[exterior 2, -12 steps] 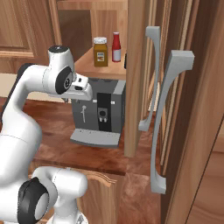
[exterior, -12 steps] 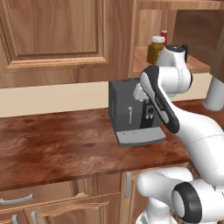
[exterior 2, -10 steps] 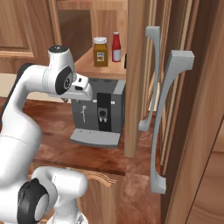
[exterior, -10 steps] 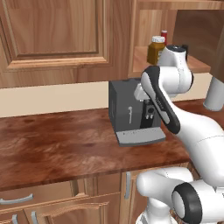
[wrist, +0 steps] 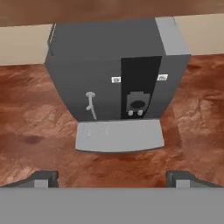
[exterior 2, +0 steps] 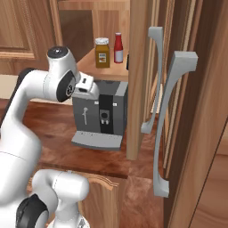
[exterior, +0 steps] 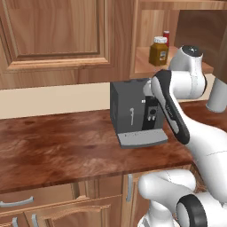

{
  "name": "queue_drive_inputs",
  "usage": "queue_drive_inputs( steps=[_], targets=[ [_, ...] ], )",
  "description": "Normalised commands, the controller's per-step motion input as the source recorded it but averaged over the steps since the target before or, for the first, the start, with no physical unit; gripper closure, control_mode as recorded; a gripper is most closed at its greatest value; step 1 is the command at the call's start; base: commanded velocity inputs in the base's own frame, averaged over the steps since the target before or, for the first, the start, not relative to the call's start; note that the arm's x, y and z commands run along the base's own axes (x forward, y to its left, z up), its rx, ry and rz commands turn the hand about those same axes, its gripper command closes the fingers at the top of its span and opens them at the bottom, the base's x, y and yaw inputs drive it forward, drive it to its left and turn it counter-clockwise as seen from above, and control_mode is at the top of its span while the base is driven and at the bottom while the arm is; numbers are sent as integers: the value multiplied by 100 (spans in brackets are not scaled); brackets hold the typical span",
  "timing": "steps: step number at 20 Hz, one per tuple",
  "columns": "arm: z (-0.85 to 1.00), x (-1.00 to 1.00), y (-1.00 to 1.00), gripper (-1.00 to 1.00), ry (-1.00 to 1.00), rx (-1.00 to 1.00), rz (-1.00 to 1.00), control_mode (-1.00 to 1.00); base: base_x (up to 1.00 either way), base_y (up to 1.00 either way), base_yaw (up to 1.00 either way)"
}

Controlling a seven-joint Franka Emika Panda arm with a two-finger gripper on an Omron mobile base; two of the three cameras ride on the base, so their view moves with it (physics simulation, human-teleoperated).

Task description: Collect the turmeric, ketchup, and shaker from the cabinet and place them next to the stove.

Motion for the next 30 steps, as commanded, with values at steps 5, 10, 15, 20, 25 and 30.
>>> queue_drive_inputs(
  steps=[5,10,15,20,25,30],
  targets=[
    [74,-2,0,-100,-32,0,-1,-100,0,0,0],
    [78,-14,-5,-100,-34,0,0,-100,0,0,0],
    [64,-16,-16,-100,-29,0,0,-100,0,0,0],
    [34,-19,-4,-100,-22,0,0,-100,0,0,0],
    [0,-14,-1,-100,-8,0,-1,-100,0,0,0],
    [6,0,0,-100,-2,0,-1,-100,0,0,0]
  ],
)
